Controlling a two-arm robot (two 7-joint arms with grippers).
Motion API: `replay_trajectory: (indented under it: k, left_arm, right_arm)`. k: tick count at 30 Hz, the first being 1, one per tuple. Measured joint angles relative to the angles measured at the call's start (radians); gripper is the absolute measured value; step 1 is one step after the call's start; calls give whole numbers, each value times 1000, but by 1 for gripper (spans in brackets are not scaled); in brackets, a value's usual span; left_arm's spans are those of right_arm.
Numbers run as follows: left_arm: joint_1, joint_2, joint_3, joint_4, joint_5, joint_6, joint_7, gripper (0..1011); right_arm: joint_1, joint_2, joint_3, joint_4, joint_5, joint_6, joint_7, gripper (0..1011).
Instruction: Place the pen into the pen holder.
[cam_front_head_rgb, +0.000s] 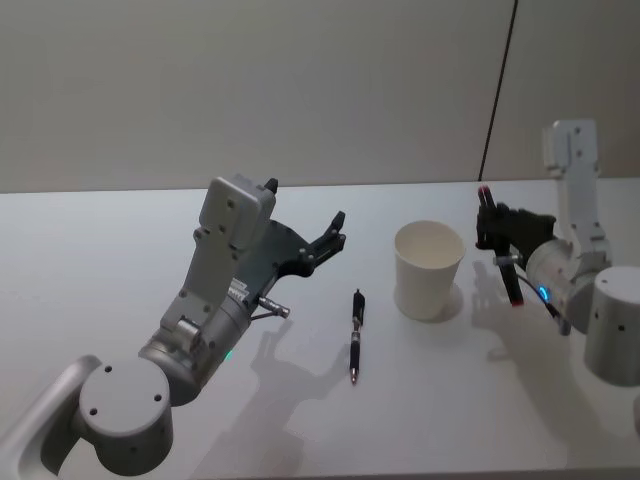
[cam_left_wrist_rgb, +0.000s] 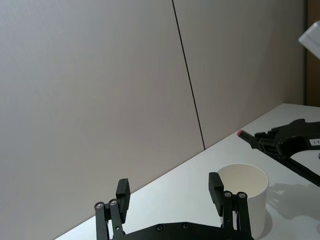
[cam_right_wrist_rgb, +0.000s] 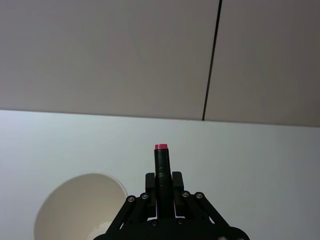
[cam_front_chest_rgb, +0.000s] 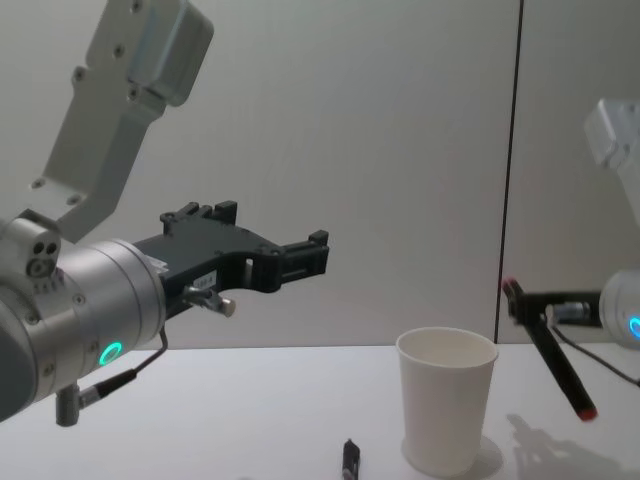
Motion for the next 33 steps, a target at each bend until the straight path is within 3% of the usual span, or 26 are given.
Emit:
replay_trajectory:
  k: [18, 28, 33]
  left_arm:
    - [0, 0, 0, 0, 0, 0, 0, 1000]
    - [0, 0, 0, 0, 0, 0, 0, 1000]
    - [0, 0, 0, 0, 0, 0, 0, 1000]
  right_arm:
    - [-1, 8, 3, -26, 14, -265, 149, 183]
    - [39, -4, 0, 34, 16, -442, 243, 184]
    - [79, -17, -4, 101, 15, -556, 303, 184]
